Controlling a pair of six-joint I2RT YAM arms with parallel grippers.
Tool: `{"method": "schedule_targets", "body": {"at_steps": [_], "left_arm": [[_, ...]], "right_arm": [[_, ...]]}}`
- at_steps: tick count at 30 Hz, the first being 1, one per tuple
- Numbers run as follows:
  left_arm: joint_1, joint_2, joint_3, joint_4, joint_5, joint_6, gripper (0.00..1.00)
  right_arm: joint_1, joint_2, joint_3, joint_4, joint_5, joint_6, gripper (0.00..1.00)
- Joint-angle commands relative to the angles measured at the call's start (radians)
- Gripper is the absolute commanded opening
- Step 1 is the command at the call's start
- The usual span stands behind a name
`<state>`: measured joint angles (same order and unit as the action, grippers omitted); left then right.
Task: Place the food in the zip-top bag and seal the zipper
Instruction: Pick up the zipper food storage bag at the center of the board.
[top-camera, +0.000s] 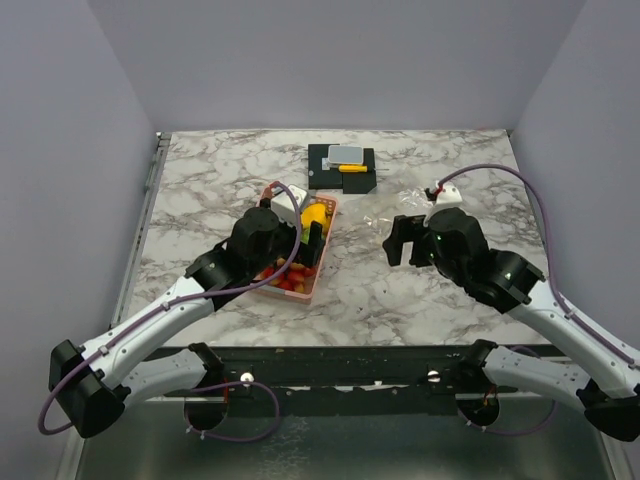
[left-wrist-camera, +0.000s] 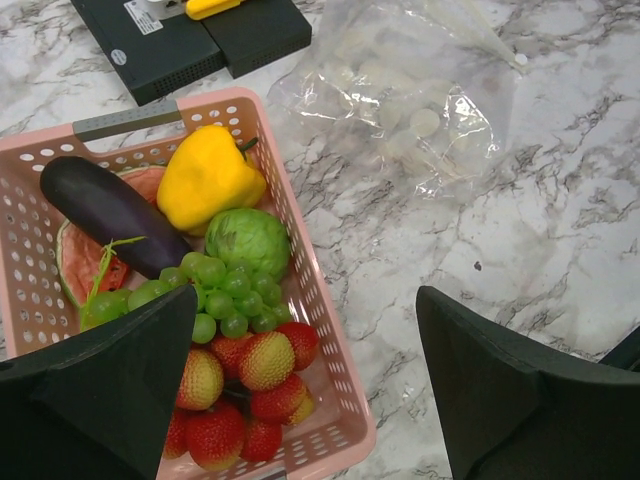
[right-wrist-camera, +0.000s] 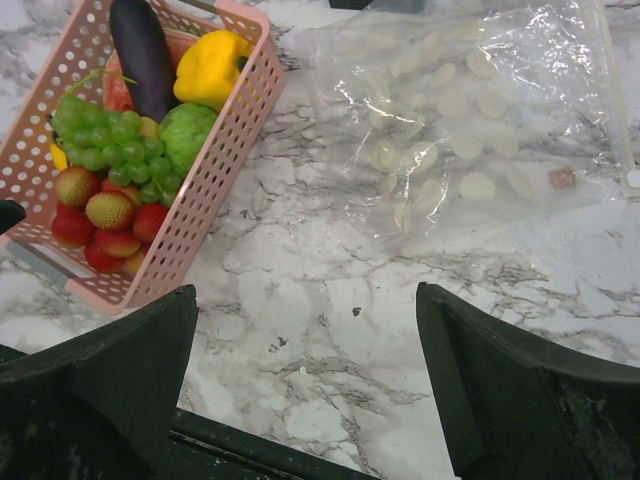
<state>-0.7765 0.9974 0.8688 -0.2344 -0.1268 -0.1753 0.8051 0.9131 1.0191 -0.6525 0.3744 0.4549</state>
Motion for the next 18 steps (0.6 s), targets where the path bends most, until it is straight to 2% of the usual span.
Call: {"method": "schedule_targets", "body": {"at_steps": [1, 8, 18], "left_arm": [[-0.003, 0.033, 0.045, -0.035, 0.037, -0.013, 0.9], [-0.003, 0.044, 0.055, -0.053, 0.025, -0.012, 0.84], [-0.007, 0.034, 0.056, -0.057, 0.028, -0.005, 0.75]], "right_arm": [[0.005, 0.056, 0.057, -0.063, 0.076, 0.006, 0.95], [0.005, 0.198, 0.142, -0.081, 0.183, 0.077, 0.93], [-0.006, 0.421, 0.266, -0.068, 0.26, 0.086, 0.93]]}}
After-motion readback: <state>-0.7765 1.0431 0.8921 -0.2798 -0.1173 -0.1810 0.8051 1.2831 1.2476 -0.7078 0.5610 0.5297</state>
